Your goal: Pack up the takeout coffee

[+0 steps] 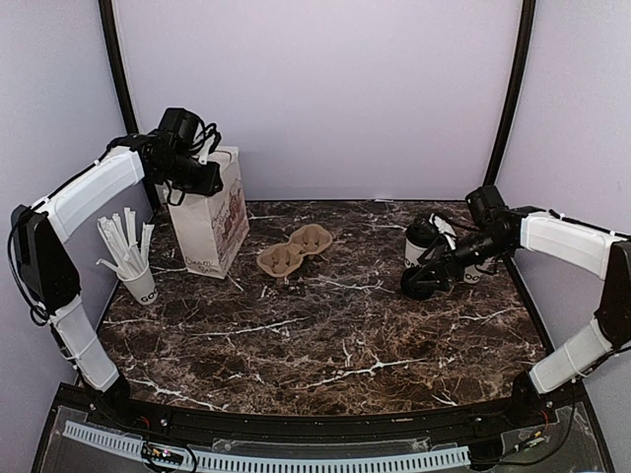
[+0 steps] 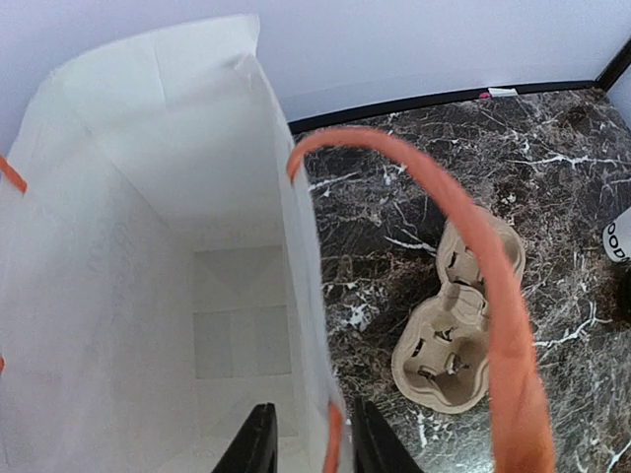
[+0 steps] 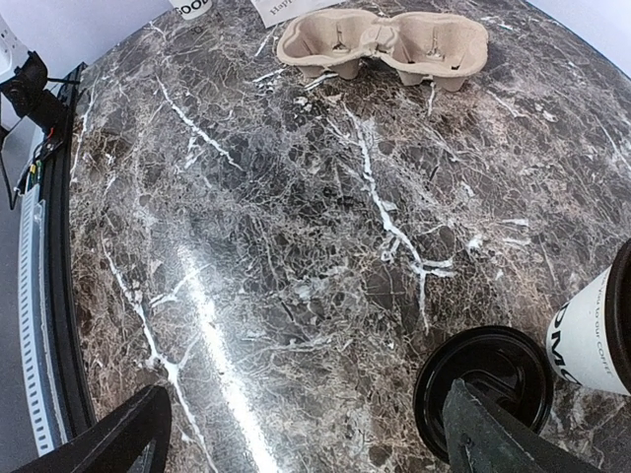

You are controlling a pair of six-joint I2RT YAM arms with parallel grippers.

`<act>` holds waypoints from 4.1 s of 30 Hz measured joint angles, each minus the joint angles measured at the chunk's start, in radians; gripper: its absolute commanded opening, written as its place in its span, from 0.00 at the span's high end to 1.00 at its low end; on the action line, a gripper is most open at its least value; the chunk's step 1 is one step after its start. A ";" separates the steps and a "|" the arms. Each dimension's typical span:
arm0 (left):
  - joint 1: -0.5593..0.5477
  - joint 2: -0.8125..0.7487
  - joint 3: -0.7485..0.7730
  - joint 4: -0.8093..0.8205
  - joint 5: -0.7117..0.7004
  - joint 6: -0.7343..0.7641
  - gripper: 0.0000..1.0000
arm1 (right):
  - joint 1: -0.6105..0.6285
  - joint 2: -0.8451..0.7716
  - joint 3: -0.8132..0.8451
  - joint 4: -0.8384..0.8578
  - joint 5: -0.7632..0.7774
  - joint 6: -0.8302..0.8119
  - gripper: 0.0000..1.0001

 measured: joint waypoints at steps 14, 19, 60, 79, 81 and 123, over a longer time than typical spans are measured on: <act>-0.003 -0.075 0.068 -0.057 0.030 0.077 1.00 | 0.000 0.012 0.000 0.000 0.012 0.000 0.03; -0.044 -0.209 0.074 -0.034 0.092 0.111 1.00 | 0.000 0.016 0.000 0.000 0.014 0.000 0.04; -0.718 -0.154 -0.071 -0.024 0.238 0.524 1.00 | -0.194 -0.359 -0.064 -0.110 0.066 0.031 0.02; -0.718 -0.206 -0.167 0.058 0.274 0.578 0.44 | -0.194 -0.404 0.047 -0.253 0.063 0.034 0.02; -0.723 -0.226 -0.167 0.057 0.288 0.572 0.37 | -0.194 -0.405 0.064 -0.265 0.063 0.034 0.02; -0.053 0.449 0.030 0.117 0.306 -0.169 0.40 | -0.301 -0.351 0.029 -0.352 0.109 -0.002 0.02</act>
